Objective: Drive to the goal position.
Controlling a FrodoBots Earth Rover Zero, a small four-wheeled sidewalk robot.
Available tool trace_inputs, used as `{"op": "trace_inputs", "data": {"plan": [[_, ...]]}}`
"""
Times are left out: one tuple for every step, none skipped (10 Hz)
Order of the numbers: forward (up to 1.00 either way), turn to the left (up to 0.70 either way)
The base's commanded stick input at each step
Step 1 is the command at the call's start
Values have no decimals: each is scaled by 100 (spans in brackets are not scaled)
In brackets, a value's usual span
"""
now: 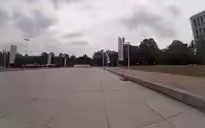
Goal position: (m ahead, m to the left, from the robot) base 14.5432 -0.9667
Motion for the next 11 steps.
{"op": "trace_inputs", "data": {"plan": [[60,5],[60,12],[60,15],[60,15],[60,15],[60,15],[60,15],[60,15],[60,15],[60,15],[60,9]]}}
